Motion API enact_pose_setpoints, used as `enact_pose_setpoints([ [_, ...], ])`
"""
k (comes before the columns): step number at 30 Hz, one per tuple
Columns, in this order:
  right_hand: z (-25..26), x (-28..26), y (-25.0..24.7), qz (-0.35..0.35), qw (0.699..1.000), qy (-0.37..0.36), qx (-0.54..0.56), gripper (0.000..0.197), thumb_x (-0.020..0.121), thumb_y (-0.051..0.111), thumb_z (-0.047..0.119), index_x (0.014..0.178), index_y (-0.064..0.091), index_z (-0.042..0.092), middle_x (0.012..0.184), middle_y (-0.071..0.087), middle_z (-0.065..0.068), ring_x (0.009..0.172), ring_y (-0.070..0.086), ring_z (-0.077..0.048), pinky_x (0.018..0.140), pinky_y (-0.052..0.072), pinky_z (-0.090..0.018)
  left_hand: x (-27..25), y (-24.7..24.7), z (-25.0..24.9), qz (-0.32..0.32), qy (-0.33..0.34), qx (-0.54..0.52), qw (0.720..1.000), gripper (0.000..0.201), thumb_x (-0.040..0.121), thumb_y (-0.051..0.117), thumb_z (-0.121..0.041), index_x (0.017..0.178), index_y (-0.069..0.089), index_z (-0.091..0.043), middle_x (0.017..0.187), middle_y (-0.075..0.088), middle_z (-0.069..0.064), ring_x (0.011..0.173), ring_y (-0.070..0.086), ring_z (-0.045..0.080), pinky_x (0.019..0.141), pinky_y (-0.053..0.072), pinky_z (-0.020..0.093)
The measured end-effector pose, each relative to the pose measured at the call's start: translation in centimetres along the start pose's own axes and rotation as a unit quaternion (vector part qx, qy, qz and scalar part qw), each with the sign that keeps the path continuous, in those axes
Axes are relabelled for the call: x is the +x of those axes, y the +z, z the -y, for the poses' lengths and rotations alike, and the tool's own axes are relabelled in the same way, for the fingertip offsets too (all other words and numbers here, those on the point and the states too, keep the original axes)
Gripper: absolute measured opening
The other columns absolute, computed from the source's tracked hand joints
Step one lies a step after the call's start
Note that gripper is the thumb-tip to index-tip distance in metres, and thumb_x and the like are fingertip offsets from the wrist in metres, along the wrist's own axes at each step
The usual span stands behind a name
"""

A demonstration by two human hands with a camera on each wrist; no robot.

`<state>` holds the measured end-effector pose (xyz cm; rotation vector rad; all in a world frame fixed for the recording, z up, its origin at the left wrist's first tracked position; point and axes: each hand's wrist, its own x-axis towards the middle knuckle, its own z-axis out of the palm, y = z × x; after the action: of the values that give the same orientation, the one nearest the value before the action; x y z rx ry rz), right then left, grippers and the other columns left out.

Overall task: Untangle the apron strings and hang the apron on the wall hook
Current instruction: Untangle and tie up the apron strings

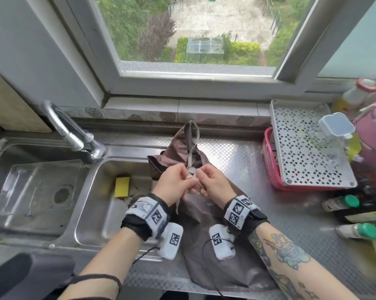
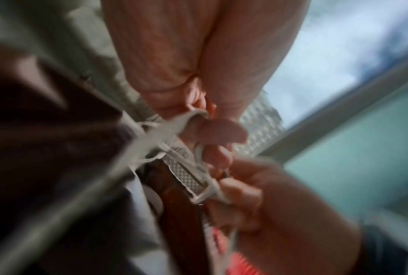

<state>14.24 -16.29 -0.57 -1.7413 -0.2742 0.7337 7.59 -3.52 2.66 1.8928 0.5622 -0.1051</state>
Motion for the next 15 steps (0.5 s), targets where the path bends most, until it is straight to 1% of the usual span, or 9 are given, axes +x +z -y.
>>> enact_pose_setpoints([
  [2,-0.4,0.4,0.0,-0.015,1.0,0.022,-0.007,0.025,0.095,0.055,0.029,0.088,0.061,0.006,0.059,0.056,0.005,0.04,0.045,0.0,0.043,0.038,-0.018,0.1,0.2,0.2,-0.055,0.128,0.221,0.965,0.026,0.08,0.069,-0.012,0.069,0.045,-0.014,0.071,0.06,0.003,0.058,0.052,0.016,0.056,0.042,0.026],
  [4,-0.2,0.4,0.0,-0.007,0.998,0.055,0.03,0.023,0.094,0.057,0.025,0.086,0.061,0.003,0.05,0.051,0.006,0.033,0.04,-0.002,0.034,0.032,-0.016,-0.3,0.6,0.5,-0.066,0.267,0.266,0.924,0.028,0.078,0.063,-0.003,0.068,0.041,-0.018,0.07,0.052,0.005,0.057,0.047,0.02,0.055,0.044,0.032],
  [6,0.2,0.4,-0.1,0.003,0.997,0.067,0.033,0.019,0.093,0.06,0.021,0.082,0.061,0.004,0.047,0.05,0.005,0.03,0.039,-0.002,0.031,0.03,-0.015,-0.4,0.8,1.0,-0.067,0.305,0.272,0.91,0.035,0.077,0.059,-0.002,0.07,0.033,-0.024,0.061,0.052,0.007,0.05,0.052,0.029,0.048,0.04,0.03],
  [8,0.3,0.7,-0.2,0.006,0.998,0.059,0.01,0.016,0.093,0.06,0.019,0.083,0.063,0.007,0.055,0.056,0.001,0.031,0.042,0.0,0.034,0.033,-0.015,-0.6,1.0,1.3,-0.065,0.273,0.27,0.921,0.036,0.08,0.057,-0.005,0.072,0.029,-0.025,0.057,0.055,0.007,0.051,0.056,0.034,0.048,0.04,0.031],
  [9,0.2,0.8,-0.4,0.002,0.999,0.049,0.01,0.014,0.093,0.059,0.021,0.084,0.064,0.011,0.062,0.058,-0.001,0.035,0.044,-0.001,0.038,0.036,-0.016,-0.6,0.9,1.2,-0.058,0.229,0.258,0.937,0.033,0.082,0.058,-0.007,0.072,0.03,-0.023,0.059,0.059,0.007,0.054,0.059,0.032,0.05,0.042,0.031],
  [11,0.2,0.8,-0.8,-0.009,0.998,0.029,0.056,0.018,0.09,0.06,0.031,0.074,0.063,0.023,0.065,0.056,0.001,0.045,0.048,-0.009,0.05,0.043,-0.026,-0.5,0.7,0.6,-0.049,0.092,0.164,0.981,0.029,0.083,0.063,-0.012,0.068,0.039,-0.018,0.063,0.065,0.006,0.055,0.063,0.019,0.053,0.047,0.027],
  [12,0.2,0.8,-1.0,-0.005,0.998,0.018,0.062,0.027,0.087,0.062,0.039,0.064,0.061,0.024,0.063,0.054,0.002,0.051,0.049,-0.014,0.057,0.044,-0.032,-0.4,0.5,0.3,-0.041,0.023,0.065,0.997,0.028,0.082,0.066,-0.011,0.067,0.043,-0.015,0.06,0.064,0.006,0.048,0.06,0.013,0.05,0.046,0.023],
  [14,0.6,0.2,-1.5,0.03,0.999,-0.004,-0.019,0.041,0.083,0.065,0.046,0.053,0.063,0.018,0.067,0.056,0.003,0.063,0.053,-0.016,0.069,0.045,-0.034,0.0,0.1,-0.1,-0.022,-0.085,-0.13,0.988,0.028,0.08,0.068,-0.006,0.065,0.045,-0.013,0.054,0.056,0.009,0.033,0.045,0.009,0.035,0.033,0.017],
  [15,0.9,-0.1,-1.7,0.049,0.996,-0.016,-0.07,0.043,0.082,0.067,0.047,0.055,0.067,0.014,0.075,0.06,0.001,0.069,0.057,-0.016,0.073,0.046,-0.032,0.1,-0.2,-0.1,-0.019,-0.115,-0.172,0.978,0.029,0.079,0.069,-0.004,0.064,0.045,-0.013,0.052,0.052,0.01,0.032,0.039,0.008,0.031,0.025,0.016],
])
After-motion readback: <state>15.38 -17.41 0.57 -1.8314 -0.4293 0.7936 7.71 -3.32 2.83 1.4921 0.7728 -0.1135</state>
